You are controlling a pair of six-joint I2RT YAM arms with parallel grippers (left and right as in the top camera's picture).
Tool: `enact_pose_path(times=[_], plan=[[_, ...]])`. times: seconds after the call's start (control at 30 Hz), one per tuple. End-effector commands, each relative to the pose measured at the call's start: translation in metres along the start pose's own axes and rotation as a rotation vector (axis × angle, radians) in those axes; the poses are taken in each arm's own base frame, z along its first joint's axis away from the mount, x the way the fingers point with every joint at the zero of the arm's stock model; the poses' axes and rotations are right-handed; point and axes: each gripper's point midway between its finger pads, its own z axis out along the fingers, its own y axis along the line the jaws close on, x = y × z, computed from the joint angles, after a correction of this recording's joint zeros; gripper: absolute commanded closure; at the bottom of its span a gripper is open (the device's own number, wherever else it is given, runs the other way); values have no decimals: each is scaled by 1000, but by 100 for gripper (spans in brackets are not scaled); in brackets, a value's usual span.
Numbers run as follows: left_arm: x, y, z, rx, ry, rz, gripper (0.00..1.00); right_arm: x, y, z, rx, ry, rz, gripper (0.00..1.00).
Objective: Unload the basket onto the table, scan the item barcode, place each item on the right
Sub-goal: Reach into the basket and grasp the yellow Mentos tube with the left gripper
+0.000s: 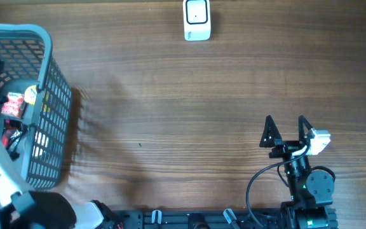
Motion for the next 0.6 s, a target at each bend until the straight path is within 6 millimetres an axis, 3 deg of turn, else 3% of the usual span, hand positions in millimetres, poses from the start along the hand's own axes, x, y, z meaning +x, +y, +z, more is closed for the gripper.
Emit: enact_pose_path(times=[0.0,0.1,0.17,0.33,0.57], plan=[[37,8,52,-68,169,-12,0,0,4,0,-19,-2,-17,0],[68,5,90,-70,312,-7,0,0,4,0,-19,-2,-17,0],[81,5,105,-78,360,9,0,0,4,0,-19,-2,-17,0],[102,-1,123,-74,416,143,0,0,4,0,-19,-2,-17,0],[127,-11,141,-82,466,188,1,0,4,0,-19,-2,-17,0]])
